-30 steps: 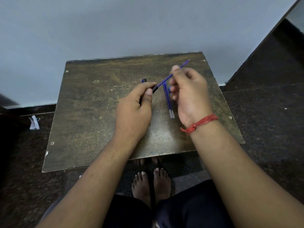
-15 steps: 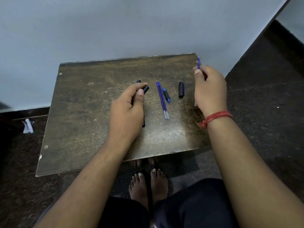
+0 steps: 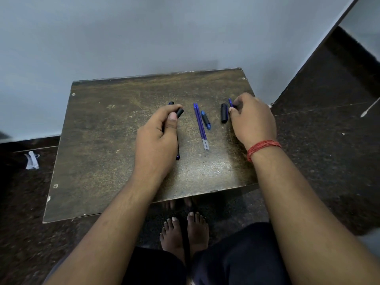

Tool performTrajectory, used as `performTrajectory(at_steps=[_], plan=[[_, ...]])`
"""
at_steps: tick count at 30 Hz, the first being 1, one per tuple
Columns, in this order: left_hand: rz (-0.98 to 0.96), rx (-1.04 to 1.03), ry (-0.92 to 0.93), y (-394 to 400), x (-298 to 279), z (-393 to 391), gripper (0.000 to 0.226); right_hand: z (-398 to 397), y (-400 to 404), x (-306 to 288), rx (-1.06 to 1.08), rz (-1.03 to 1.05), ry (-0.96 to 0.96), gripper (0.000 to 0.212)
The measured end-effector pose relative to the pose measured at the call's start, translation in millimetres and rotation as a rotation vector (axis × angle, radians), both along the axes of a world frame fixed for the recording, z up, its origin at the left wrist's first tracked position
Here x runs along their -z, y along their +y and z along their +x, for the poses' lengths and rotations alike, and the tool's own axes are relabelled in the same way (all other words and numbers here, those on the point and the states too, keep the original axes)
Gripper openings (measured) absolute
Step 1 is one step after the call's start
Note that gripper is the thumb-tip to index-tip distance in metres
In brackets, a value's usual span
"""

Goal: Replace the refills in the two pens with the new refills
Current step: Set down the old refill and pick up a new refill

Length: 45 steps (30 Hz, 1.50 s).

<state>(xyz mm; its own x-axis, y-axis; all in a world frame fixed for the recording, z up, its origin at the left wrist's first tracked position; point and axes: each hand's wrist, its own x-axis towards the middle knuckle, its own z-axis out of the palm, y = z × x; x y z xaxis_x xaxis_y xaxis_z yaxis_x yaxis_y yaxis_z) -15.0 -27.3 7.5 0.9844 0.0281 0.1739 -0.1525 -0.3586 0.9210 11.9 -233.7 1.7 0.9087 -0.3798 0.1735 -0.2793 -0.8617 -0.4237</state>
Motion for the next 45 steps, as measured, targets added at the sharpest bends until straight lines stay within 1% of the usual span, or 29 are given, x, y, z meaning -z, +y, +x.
performTrajectory(at_steps=[17,21,23,25,29,32,36,38,45], plan=[[-0.013,-0.013,0.011,1.4,-1.3,1.4,0.027,-1.1,2.3,-5.6,0.01,0.061,0.018,0.019],[-0.023,-0.028,0.015,3.5,-1.5,3.3,0.027,-3.6,9.7,-15.9,0.005,0.073,-0.066,0.018],[-0.034,-0.051,0.016,5.8,-1.5,5.0,0.025,-5.0,21.2,-22.8,-0.043,0.071,-0.122,0.015],[-0.053,-0.085,0.012,8.7,-1.4,7.1,0.024,-6.7,38.4,-26.3,-0.118,0.063,-0.139,0.012],[-0.109,-0.141,0.04,12.6,-1.8,9.7,0.025,-8.7,62.4,-22.2,-0.239,-0.006,-0.069,0.011],[-0.13,-0.153,0.053,13.3,-3.9,10.0,0.025,-8.9,59.9,-22.2,-0.246,-0.072,0.003,0.012],[-0.116,-0.144,0.078,12.5,-3.9,9.2,0.016,-12.1,55.2,-27.1,-0.248,-0.132,0.15,0.013],[-0.107,-0.148,0.085,13.1,-1.9,9.6,0.017,-13.9,56.9,-29.8,-0.253,-0.168,0.199,0.014],[-0.109,-0.155,0.106,12.3,-2.3,10.0,0.02,-16.2,63.8,-31.8,-0.256,-0.212,0.245,0.012]])
